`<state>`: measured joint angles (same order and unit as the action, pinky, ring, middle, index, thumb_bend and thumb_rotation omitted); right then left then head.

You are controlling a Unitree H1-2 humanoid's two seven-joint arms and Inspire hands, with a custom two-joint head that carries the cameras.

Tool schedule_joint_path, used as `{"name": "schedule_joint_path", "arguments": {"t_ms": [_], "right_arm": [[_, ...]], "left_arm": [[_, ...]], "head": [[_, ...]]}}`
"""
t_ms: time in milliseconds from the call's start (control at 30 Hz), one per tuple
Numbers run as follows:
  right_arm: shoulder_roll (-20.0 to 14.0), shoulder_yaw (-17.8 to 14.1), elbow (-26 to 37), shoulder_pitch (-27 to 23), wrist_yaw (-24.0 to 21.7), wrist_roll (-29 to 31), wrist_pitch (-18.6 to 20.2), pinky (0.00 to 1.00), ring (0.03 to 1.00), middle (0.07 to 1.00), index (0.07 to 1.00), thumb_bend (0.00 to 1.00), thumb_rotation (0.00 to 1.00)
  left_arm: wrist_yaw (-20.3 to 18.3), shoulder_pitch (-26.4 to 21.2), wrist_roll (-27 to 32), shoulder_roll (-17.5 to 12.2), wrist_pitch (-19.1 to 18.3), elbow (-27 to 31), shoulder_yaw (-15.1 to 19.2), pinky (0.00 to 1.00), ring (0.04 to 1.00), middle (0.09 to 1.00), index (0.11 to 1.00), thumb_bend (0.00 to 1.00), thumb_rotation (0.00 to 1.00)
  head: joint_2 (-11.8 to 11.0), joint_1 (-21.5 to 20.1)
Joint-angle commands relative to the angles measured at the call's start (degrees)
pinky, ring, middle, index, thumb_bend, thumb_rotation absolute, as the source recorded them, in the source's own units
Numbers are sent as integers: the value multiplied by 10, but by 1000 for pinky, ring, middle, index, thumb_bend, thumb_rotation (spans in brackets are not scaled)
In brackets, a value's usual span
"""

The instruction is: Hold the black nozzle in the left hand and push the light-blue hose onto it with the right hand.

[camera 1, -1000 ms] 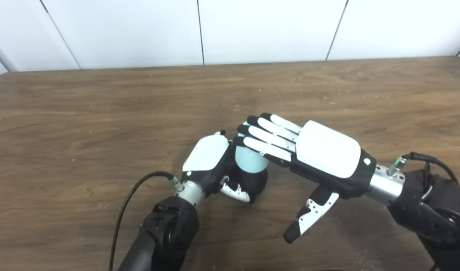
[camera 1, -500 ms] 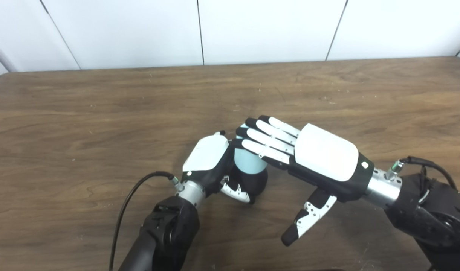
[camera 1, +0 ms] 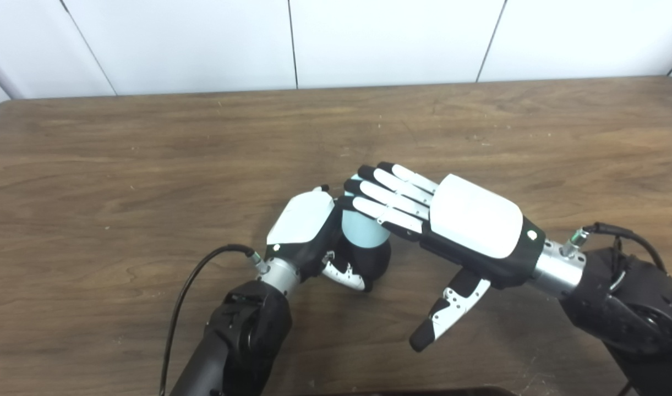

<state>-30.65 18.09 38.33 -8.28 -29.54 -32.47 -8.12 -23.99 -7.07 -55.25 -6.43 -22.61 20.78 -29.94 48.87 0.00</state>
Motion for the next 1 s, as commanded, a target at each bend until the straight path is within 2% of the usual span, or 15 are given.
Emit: {"name": "schedule_joint_path", "arguments": {"t_ms": [0, 300, 700, 967], "right_arm": [[-22, 23, -8, 8, -71, 4, 22, 1000, 1000, 998, 967, 677, 1000], [-20, 21, 16, -21, -91, 35, 69, 998, 962, 945, 923, 686, 1000], [-22, 17, 26, -31, -83, 37, 66, 976, 943, 935, 910, 695, 1000], [-14, -20, 57, -50, -67, 55, 70, 976, 956, 942, 919, 681, 1000]], "left_arm": [[-37, 9, 5, 2, -10, -8, -12, 1000, 687, 546, 450, 514, 0], [-37, 11, 12, 8, -7, -11, -9, 1000, 687, 545, 450, 514, 0], [-39, 10, 16, 8, -6, -12, -9, 1000, 686, 540, 457, 516, 0], [-38, 10, 15, 10, -8, -17, -8, 1000, 705, 541, 450, 515, 0]], "head": [[2, 0], [2, -3], [2, -1], [0, -1]]}}
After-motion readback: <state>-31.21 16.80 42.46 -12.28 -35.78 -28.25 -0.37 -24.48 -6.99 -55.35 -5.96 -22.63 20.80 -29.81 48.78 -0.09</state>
